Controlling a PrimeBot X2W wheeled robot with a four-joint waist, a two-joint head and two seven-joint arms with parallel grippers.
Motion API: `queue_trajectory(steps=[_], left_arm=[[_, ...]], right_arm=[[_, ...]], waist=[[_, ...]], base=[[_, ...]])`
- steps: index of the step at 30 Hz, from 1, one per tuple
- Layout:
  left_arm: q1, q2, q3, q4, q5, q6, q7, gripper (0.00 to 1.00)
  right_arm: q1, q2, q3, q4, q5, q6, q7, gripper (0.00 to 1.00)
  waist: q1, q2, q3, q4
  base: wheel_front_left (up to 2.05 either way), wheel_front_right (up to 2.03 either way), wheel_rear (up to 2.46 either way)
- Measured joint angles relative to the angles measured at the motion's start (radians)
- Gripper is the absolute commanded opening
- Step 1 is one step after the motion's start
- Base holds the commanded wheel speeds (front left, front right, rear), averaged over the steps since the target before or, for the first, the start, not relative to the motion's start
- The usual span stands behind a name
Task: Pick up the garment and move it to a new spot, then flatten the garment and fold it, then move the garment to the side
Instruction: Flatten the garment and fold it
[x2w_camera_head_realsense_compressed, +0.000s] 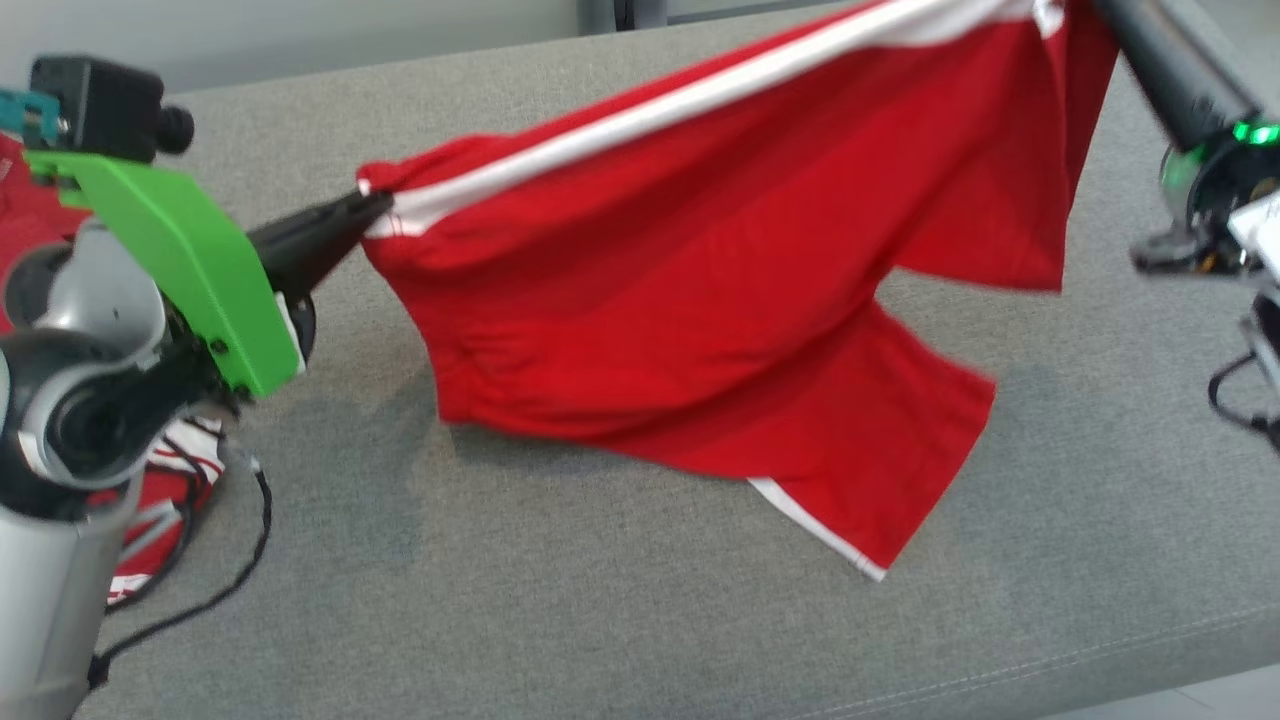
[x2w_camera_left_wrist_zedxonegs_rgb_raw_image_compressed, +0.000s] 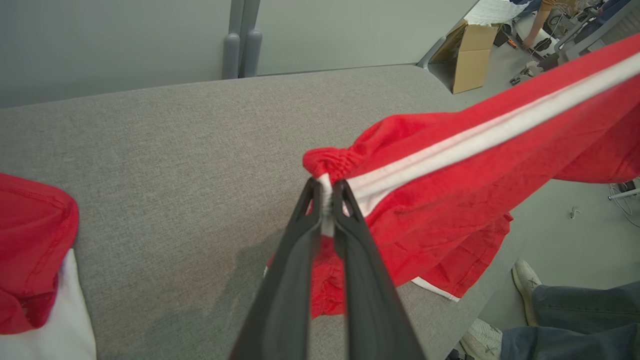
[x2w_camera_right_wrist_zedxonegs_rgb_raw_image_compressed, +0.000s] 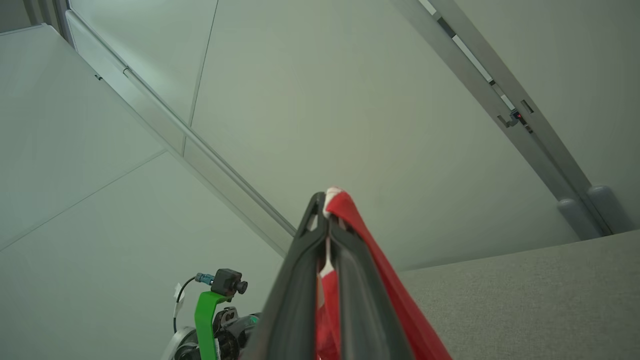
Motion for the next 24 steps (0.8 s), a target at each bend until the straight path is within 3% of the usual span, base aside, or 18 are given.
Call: queue_trajectory(steps=[5,8,11,15,19,24], left_arm=[[-0.270,-0.076,0.006,0.080,0.122,0.000,-0.062,0.00],[-0.421,-0.144,0.025,0.080,0.158,0.000,-0.110,0.00],[-0.462,-0.181,0.037,0.065,0.159,0.000,-0.148,0.00],[-0.412,-0.165,0.016,0.066,0.194,0.004,-0.174,0.00],[-0.244,-0.138,-0.006,0.107,0.228,-0.016,-0.242,0.00],[-0.037,-0.145,-0.027,0.151,0.228,-0.050,-0.337,0.00]], right_arm=[[-0.311,0.033,-0.061,0.110,-0.140,-0.112,-0.020,0.00],[-0.468,0.030,-0.085,0.126,-0.197,-0.141,-0.034,0.00],[-0.537,0.044,-0.080,0.130,-0.203,-0.132,-0.037,0.00],[-0.504,0.101,-0.033,0.149,-0.184,-0.122,-0.046,0.00],[-0.342,0.123,0.030,0.215,-0.185,-0.077,-0.069,0.00],[-0.106,0.145,0.108,0.293,-0.177,-0.005,-0.085,0.00]], waist=[[0.0000,0.0000,0.063,0.021],[0.0000,0.0000,0.102,0.035],[0.0000,0.0000,0.142,0.049],[0.0000,0.0000,0.196,0.060],[0.0001,0.0000,0.248,0.060],[0.0001,0.0000,0.278,0.044]], base=[[0.00,0.00,0.00],[0.00,0.00,0.00],[0.00,0.00,0.00],[0.00,0.00,0.00],[0.00,0.00,0.00],[0.00,0.00,0.00]])
